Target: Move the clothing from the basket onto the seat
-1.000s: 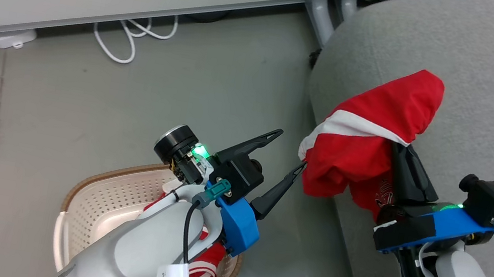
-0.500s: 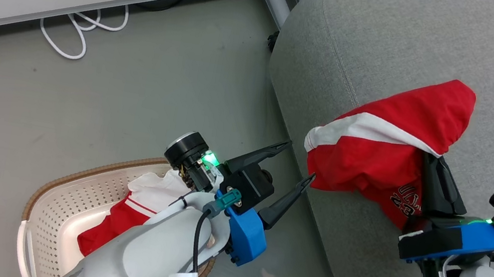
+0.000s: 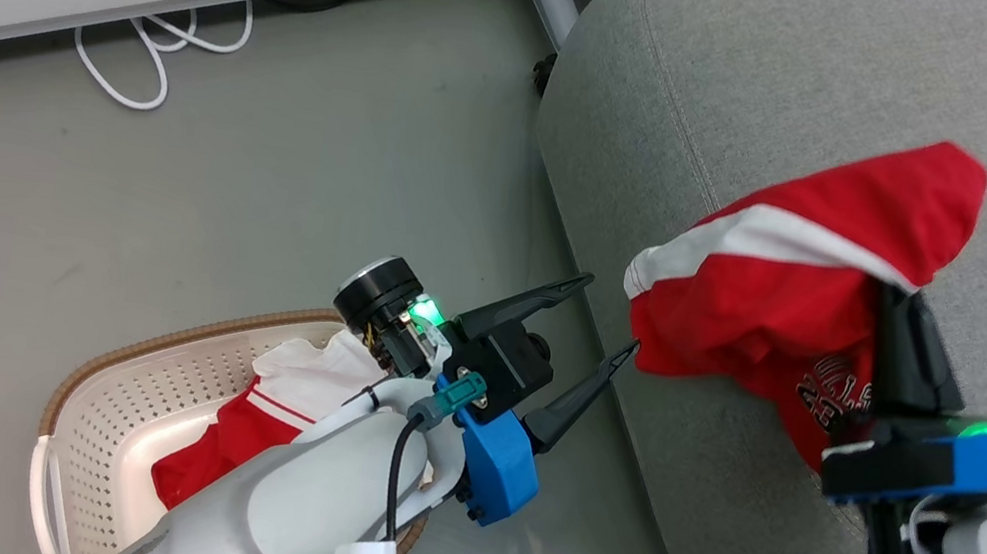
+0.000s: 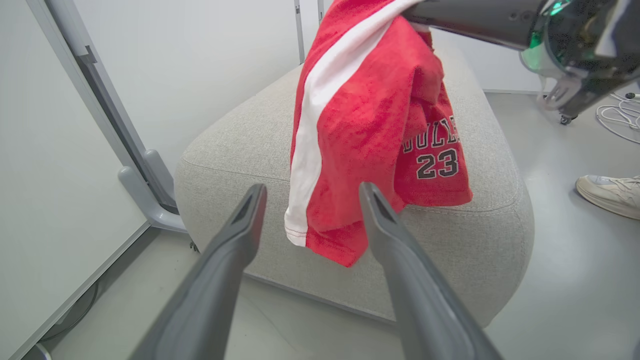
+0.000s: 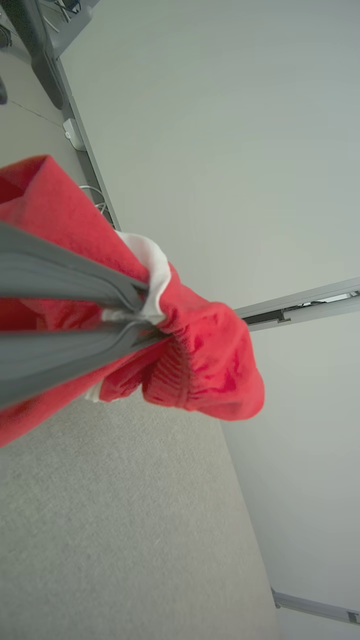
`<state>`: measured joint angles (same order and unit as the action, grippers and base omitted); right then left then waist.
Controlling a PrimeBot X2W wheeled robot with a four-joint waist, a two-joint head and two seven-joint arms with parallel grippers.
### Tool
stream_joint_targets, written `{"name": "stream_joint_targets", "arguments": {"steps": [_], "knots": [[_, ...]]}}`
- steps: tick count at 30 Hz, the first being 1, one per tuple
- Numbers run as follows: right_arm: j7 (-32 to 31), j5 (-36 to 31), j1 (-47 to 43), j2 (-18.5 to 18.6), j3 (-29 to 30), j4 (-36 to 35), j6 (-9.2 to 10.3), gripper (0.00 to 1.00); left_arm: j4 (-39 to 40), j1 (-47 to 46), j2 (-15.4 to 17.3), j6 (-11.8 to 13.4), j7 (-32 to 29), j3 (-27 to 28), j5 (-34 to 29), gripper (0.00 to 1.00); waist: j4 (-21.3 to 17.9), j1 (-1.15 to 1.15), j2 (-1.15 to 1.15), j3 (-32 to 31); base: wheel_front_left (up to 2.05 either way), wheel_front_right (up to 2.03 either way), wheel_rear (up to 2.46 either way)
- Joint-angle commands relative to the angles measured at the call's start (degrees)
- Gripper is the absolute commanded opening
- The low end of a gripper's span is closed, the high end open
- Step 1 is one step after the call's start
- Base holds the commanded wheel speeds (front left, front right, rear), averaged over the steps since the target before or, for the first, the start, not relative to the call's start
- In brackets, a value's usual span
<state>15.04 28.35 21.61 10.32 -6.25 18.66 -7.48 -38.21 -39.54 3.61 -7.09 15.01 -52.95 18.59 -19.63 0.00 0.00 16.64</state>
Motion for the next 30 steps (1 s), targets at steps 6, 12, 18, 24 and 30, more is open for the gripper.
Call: {"name": "stream_joint_targets", "arguments": {"steps": [6,12,18,24,30], "knots": [[0.22,-1.04,8.26,2.63,2.89,-2.3,-0.03,0.0,1.27,-2.35,1.48,0.62,0.26,0.74,-1.02,1.0,-0.22,0.0,0.0,3.77,0.0,0.0,0.0],[0.21,-2.44,18.33,6.6,10.75,-4.28,-0.03,0.0,2.58,-5.99,3.49,0.71,-0.13,0.49,-2.68,1.0,0.54,0.0,0.0,10.44,0.0,0.0,0.0],[0.22,-3.88,26.17,12.44,18.47,-3.76,-0.03,0.0,4.84,-9.83,5.14,0.85,-1.59,0.44,-4.08,1.0,1.65,0.0,0.0,17.13,0.0,0.0,0.0],[0.21,-5.69,32.69,19.0,25.59,-0.43,-0.03,0.0,8.13,-13.21,7.15,1.49,-3.0,0.84,-5.16,1.0,2.88,0.0,0.0,23.75,0.0,0.0,0.0],[0.21,-6.67,33.42,21.98,28.46,5.73,-0.03,0.0,11.19,-15.32,8.69,1.98,-4.51,0.81,-6.07,1.0,4.08,0.0,0.0,28.78,0.0,0.0,0.0]]}}
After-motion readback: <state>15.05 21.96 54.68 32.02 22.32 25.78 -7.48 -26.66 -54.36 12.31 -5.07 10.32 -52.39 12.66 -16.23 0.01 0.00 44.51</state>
